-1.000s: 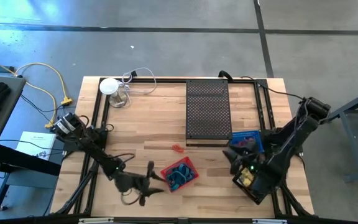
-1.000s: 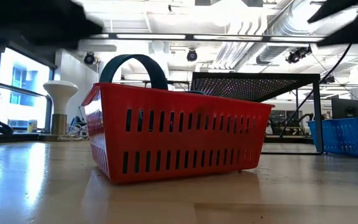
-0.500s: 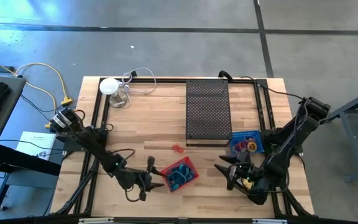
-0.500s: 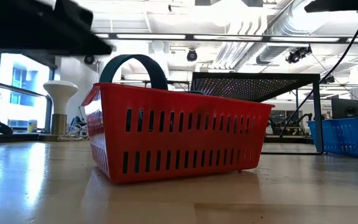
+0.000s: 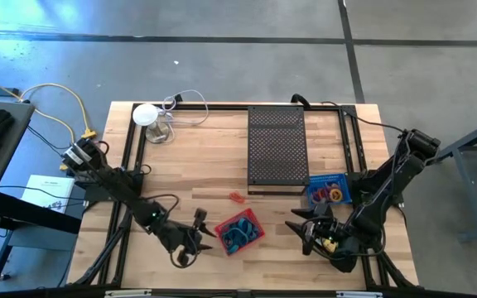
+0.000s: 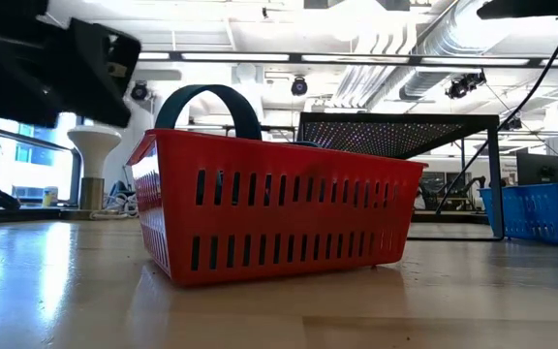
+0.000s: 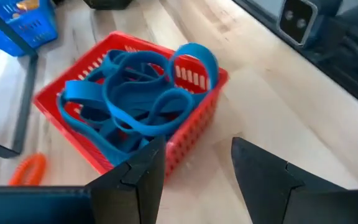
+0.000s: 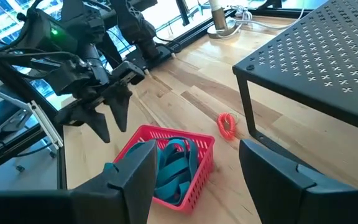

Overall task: Pick & Place Office Desk Supplies
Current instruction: Put the red basket on the shelf

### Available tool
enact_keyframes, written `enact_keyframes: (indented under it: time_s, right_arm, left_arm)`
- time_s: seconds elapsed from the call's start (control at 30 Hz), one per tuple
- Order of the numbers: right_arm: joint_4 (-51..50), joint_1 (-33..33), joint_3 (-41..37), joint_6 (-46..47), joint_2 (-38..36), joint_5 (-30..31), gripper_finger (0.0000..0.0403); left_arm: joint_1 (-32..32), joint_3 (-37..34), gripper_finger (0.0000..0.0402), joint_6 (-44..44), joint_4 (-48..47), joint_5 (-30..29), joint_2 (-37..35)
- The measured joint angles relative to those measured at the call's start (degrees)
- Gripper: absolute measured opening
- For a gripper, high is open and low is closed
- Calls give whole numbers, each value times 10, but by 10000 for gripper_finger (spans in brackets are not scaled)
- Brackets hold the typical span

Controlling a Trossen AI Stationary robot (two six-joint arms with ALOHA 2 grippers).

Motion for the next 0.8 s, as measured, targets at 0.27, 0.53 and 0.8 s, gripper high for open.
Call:
enact_keyframes:
  time_s: [0.27,0.53,0.8]
  right_arm:
    - [0,0,0,1,0,2,215]
    - [0,0,0,1,0,0,215]
    - [6,0,0,1,13,-7,215]
  left_arm:
    - [8,69,174,41,-50,12,0]
    - [34,187,174,-28,-277,59,15]
    - [56,190,174,92,-292,106,45]
